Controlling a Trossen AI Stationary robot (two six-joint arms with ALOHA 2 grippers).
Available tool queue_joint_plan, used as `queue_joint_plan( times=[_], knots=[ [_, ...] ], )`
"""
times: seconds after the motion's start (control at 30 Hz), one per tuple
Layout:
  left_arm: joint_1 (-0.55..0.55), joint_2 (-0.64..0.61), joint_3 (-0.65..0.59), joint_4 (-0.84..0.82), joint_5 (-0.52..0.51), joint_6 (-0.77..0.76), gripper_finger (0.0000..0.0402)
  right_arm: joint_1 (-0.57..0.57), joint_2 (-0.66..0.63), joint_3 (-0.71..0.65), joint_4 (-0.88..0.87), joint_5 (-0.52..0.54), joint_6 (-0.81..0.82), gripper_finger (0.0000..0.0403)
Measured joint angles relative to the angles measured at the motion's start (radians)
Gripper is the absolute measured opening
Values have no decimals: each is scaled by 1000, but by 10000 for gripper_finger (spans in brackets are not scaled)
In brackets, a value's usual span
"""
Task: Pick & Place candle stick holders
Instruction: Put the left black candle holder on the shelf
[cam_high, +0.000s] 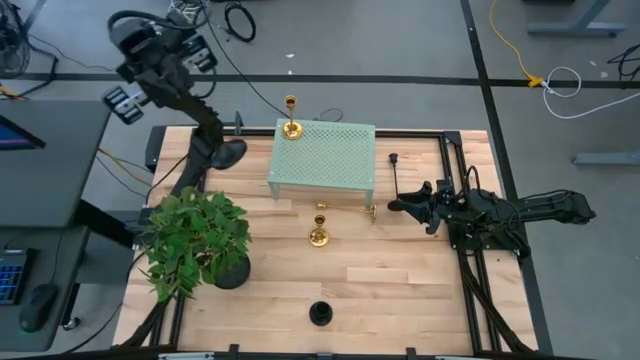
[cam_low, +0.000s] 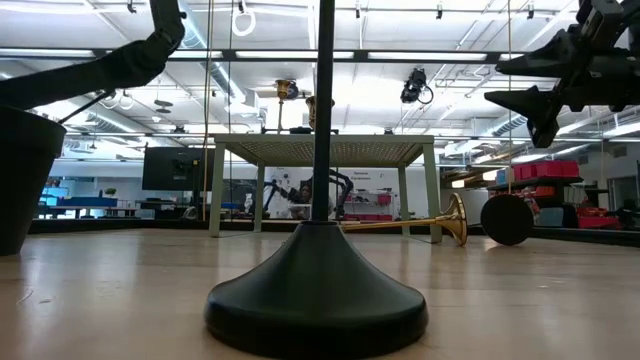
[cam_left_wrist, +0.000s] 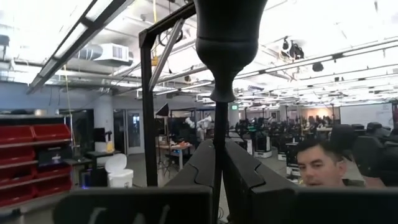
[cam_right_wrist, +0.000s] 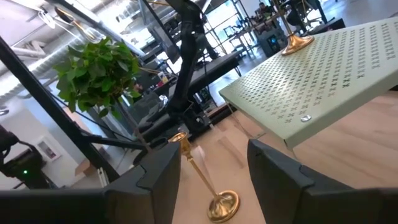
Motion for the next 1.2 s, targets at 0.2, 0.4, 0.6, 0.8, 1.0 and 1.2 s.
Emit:
queue_joint_plan(
  times=[0.2,0.4,0.6,0.8,1.0,1.2],
  knots=[
    [69,79,0,86,-4,13,10,0,0,0,0,0,-3,185],
    [227,179,-2,119,-11,13,10,0,0,0,-1,0,-3,185],
    [426,265,-2,197,-20,8,10,0,0,0,-1,0,-8,185],
    [699,352,-2,231,-30,-34,10,0,0,0,-1,0,-19,185],
    [946,456,-2,218,-46,-109,10,0,0,0,-1,1,-26,185],
    [1191,572,-2,138,-64,-196,10,0,0,0,0,2,-26,185]
  ],
)
